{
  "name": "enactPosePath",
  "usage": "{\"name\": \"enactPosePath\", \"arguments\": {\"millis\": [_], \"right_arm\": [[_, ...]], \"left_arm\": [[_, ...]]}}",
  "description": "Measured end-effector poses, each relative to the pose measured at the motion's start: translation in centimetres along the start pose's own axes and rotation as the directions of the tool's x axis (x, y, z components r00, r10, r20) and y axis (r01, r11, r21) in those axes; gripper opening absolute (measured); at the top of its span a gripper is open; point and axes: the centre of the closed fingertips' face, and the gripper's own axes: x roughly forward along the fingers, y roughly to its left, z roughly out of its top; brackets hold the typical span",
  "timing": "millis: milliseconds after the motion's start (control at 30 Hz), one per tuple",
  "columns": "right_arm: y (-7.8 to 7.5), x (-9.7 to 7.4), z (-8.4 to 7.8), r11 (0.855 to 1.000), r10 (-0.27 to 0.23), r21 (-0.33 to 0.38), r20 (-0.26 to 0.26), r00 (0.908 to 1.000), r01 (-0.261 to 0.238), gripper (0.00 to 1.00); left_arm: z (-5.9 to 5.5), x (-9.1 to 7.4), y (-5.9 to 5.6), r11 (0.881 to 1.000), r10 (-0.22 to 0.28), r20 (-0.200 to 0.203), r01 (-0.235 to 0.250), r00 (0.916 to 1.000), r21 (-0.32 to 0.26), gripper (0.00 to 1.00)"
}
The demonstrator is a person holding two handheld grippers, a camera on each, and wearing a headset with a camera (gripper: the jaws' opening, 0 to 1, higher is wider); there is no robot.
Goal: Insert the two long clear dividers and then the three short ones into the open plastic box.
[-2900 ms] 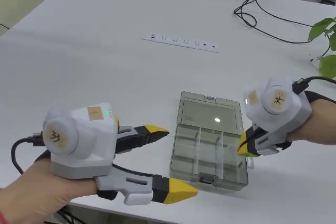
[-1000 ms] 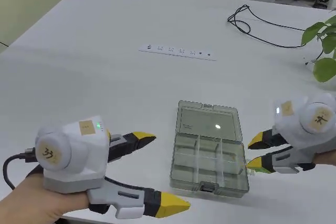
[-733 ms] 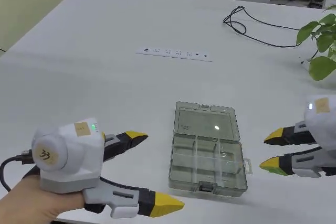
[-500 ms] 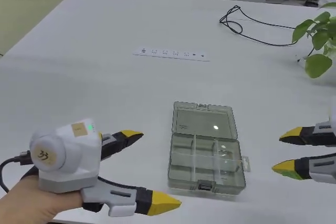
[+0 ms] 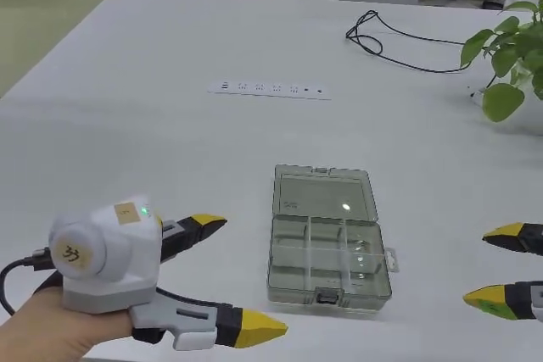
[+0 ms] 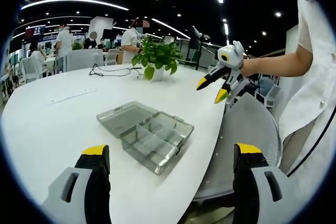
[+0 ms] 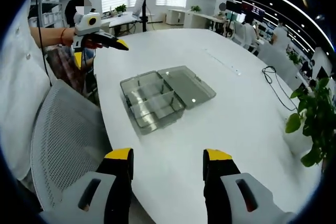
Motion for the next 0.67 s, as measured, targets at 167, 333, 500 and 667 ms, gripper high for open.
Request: {"name": "enactPosePath", "arguments": {"millis": [167,333,500,667], "right_arm": [[0.2,0.0,-0.2,1.0,-0.002,0.022,0.008,1.0,0.001,0.59],[0.5,0.0,-0.2,1.0,0.006,0.03,0.021,0.9998,-0.006,0.63],[0.6,0.2,-0.3,0.999,0.009,0.032,0.024,0.9997,-0.01,0.66],[0.9,0.3,-0.4,0.999,0.016,0.037,0.025,0.9996,-0.017,0.68]], "left_arm": [[-0.7,0.0,0.0,1.0,0.0,-0.011,0.0,0.9999,-0.004,1.0],[-1.0,-0.1,-0.1,1.0,0.0,-0.012,0.0,0.9999,-0.01,1.0],[-1.2,-0.1,0.0,1.0,0.001,-0.016,-0.001,0.9999,-0.015,1.0],[-1.3,-0.1,0.0,1.0,-0.004,-0.021,0.004,0.9998,-0.016,1.0]]}}
